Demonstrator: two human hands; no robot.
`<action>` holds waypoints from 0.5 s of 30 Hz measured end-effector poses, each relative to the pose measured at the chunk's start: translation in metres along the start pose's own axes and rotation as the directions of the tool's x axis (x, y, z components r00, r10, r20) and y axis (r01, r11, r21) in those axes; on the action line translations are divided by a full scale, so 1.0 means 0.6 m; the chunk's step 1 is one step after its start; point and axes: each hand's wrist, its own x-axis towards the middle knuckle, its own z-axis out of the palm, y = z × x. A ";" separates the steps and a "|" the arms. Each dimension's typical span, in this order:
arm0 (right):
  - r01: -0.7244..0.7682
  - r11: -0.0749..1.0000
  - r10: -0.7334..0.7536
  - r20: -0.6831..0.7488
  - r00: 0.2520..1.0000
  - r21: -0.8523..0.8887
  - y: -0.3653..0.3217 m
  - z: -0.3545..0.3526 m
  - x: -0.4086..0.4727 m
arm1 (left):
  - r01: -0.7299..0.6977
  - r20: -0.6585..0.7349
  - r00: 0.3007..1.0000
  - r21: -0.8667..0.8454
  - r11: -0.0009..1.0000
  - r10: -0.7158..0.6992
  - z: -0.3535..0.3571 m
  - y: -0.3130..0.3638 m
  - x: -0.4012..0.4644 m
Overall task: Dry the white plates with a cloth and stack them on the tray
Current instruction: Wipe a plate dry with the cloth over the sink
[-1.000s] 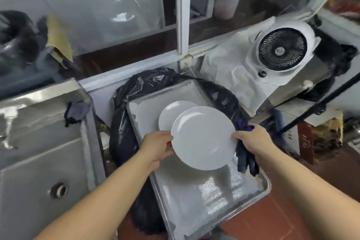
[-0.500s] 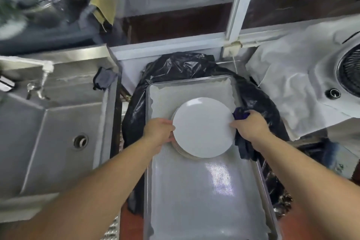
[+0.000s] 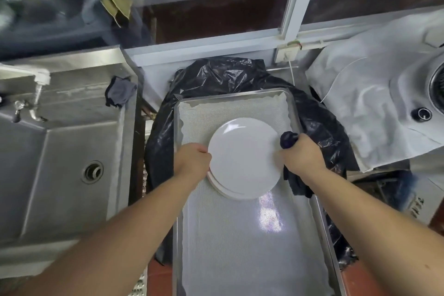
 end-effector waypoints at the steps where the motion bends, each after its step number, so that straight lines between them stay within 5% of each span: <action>1: -0.007 1.000 0.007 -0.002 1.000 -0.002 -0.001 0.001 0.000 | -0.009 -0.006 1.000 0.024 1.000 0.010 0.000 0.003 -0.002; 9: 0.006 0.996 -0.007 -0.016 1.000 -0.085 -0.005 0.009 -0.005 | -0.043 -0.031 0.998 0.066 0.997 0.045 0.003 0.004 -0.007; 15: 0.115 0.921 -0.145 -0.053 0.988 -0.373 -0.006 0.029 -0.019 | -0.031 -0.025 0.999 0.129 0.991 0.035 -0.002 -0.001 -0.008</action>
